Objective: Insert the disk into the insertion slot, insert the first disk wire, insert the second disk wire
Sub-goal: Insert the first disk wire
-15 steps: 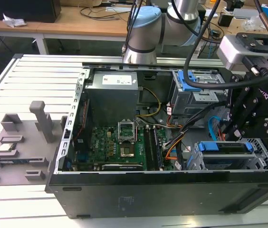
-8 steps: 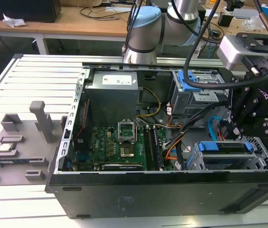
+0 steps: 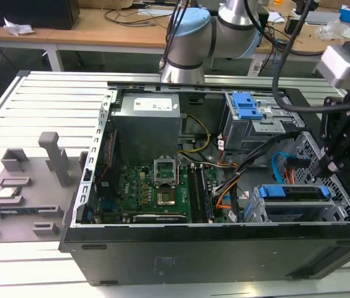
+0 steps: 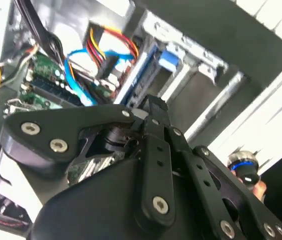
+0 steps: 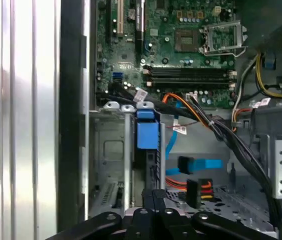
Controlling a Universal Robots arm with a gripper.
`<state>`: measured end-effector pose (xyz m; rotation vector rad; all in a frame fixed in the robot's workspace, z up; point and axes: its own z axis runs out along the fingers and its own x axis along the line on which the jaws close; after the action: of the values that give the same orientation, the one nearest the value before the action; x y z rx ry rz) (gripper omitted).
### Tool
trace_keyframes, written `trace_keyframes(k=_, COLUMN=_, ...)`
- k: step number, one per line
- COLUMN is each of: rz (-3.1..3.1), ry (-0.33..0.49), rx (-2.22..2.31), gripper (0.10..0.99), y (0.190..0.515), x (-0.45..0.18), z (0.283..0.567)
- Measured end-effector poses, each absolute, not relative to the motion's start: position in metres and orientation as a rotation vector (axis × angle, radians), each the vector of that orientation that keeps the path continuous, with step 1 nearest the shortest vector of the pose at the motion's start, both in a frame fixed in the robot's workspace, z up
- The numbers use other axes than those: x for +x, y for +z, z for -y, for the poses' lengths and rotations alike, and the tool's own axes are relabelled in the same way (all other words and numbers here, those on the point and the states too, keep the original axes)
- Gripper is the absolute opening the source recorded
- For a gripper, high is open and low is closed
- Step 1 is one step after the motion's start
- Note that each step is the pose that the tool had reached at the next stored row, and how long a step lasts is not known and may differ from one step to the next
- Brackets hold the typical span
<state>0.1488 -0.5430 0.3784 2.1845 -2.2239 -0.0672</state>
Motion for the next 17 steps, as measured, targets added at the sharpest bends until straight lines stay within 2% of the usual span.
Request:
trace_keyframes(k=6, rz=2.221, ry=-0.059, rx=2.181, gripper=0.106, y=0.374, x=0.15, z=0.511)
trace_keyframes(k=13, rz=2.218, ry=-0.052, rx=2.178, gripper=0.106, y=0.366, x=0.15, z=0.503)
trace_keyframes(k=15, rz=2.218, ry=-0.052, rx=2.178, gripper=0.235, y=0.366, x=0.15, z=0.503)
trace_keyframes(k=16, rz=2.218, ry=-0.052, rx=2.177, gripper=0.235, y=0.366, x=0.15, z=0.503)
trace_keyframes(k=17, rz=2.218, ry=-0.052, rx=2.177, gripper=0.302, y=0.366, x=0.15, z=0.503)
